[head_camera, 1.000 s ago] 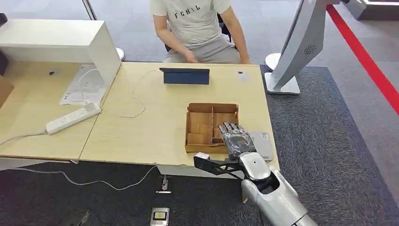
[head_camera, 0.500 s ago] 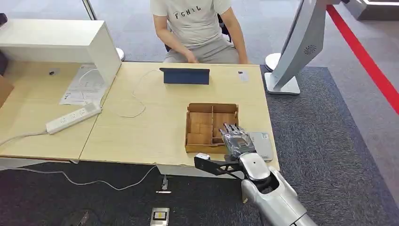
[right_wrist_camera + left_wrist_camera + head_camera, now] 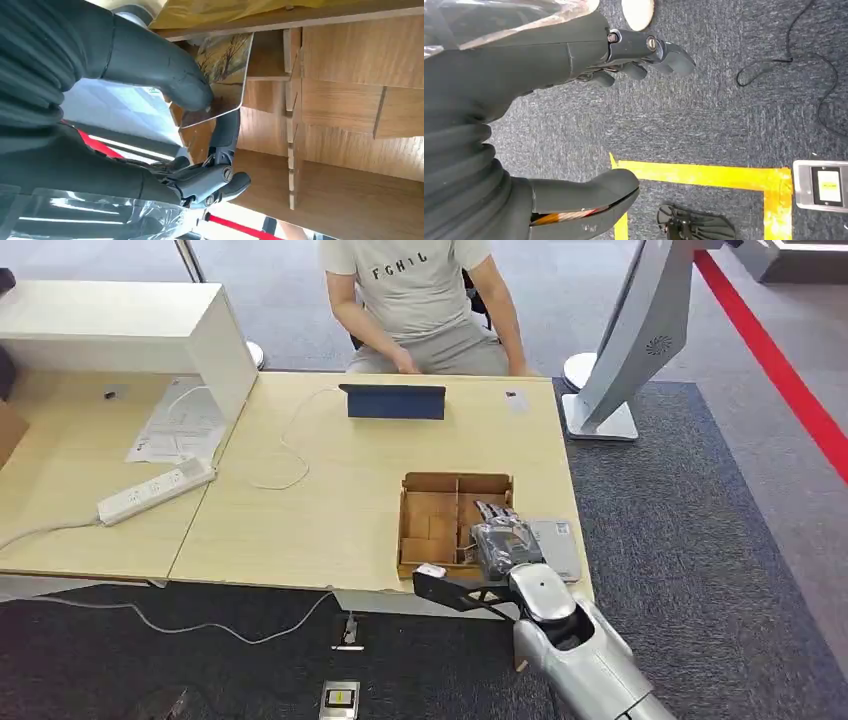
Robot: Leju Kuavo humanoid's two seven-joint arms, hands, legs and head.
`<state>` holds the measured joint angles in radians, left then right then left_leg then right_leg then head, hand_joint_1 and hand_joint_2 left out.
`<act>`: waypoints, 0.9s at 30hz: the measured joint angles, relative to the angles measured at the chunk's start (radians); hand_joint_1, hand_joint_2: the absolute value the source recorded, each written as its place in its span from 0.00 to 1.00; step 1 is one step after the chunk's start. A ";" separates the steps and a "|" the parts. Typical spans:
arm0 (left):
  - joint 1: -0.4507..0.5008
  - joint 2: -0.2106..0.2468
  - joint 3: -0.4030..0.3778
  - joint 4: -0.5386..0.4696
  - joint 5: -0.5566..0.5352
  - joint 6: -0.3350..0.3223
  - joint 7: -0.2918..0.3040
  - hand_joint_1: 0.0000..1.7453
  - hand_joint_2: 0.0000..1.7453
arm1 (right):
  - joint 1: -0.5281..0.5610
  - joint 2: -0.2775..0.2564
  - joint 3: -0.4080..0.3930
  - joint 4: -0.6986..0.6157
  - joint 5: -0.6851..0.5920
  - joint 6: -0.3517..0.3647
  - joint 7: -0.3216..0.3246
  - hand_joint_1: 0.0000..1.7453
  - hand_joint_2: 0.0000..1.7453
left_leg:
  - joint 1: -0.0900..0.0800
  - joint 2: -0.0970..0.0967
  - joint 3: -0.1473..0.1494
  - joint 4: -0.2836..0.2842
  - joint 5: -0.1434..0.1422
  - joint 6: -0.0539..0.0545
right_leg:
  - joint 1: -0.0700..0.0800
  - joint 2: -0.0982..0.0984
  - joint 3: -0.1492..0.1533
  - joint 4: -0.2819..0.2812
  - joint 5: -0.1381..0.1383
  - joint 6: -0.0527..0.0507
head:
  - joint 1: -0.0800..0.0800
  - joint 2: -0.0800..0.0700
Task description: Pass the card to the sensor for recognition and then transmit it.
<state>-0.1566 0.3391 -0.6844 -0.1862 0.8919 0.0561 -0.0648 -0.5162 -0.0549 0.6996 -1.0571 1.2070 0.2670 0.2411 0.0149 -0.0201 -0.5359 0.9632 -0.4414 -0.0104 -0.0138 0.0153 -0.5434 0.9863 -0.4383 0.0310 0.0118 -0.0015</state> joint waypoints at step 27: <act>0.017 0.002 -0.018 0.004 0.010 -0.013 -0.016 0.00 1.00 | -0.008 -0.030 -0.071 -0.146 -0.056 -0.101 -0.065 1.00 1.00 | 0.000 0.000 0.000 0.000 0.000 0.000 | 0.000 0.000 0.000 0.000 0.000 0.000 | 0.000 0.000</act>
<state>-0.1395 0.3414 -0.7023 -0.1820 0.9014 0.0435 -0.0809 -0.5245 -0.0847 0.6291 -1.2028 1.1505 0.1663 0.1763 0.0149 -0.0200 -0.5358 0.9634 -0.4414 -0.0104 -0.0138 0.0153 -0.5436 0.9862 -0.4382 0.0310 0.0118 -0.0015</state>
